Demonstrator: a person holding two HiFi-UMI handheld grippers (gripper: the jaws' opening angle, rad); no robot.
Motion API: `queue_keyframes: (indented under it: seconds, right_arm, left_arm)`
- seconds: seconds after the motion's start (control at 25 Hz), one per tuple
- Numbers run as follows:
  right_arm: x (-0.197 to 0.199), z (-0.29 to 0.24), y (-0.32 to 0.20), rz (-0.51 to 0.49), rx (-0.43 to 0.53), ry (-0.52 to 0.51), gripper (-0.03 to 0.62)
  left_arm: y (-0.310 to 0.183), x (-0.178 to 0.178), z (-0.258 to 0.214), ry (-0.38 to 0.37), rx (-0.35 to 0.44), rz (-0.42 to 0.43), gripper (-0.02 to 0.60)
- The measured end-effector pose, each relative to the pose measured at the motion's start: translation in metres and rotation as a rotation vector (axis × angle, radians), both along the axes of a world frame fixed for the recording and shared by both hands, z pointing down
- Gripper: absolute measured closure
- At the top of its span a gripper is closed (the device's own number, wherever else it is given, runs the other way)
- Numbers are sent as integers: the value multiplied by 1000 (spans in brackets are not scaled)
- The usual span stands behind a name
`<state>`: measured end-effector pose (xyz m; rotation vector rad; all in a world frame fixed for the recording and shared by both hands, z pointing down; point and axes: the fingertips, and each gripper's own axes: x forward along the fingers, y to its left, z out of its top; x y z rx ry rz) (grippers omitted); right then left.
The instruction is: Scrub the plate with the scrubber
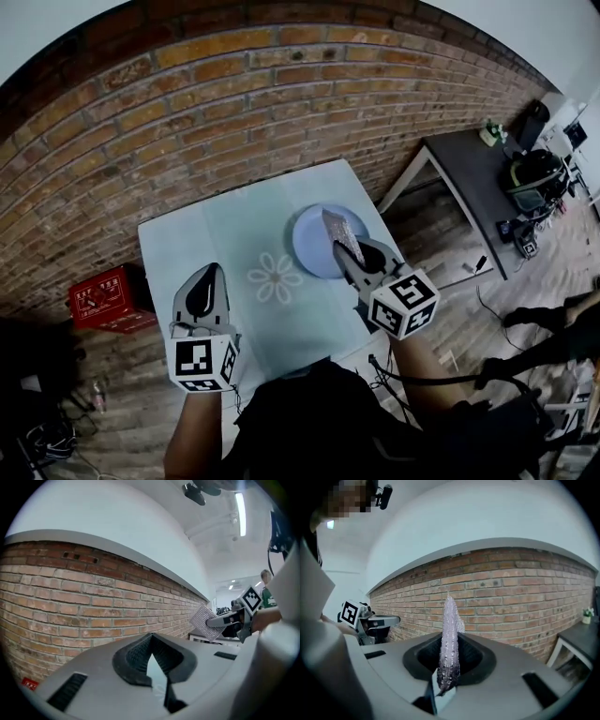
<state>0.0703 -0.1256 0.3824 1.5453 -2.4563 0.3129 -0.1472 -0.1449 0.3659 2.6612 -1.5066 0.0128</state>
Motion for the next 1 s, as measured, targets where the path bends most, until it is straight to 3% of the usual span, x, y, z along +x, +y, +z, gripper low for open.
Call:
queue_keyframes:
  seconds: [0.28, 0.52, 1.0]
  right_arm:
    - [7, -27, 4, -23, 76, -10, 523]
    - [19, -43, 3, -57, 133, -10, 526]
    - [34, -42, -1, -70, 132, -25, 526]
  left_arm:
    - [12, -14, -31, -9, 34, -115, 572]
    - [25, 5, -38, -24, 44, -127, 572]
    - [30, 13, -45, -23, 41, -178, 572]
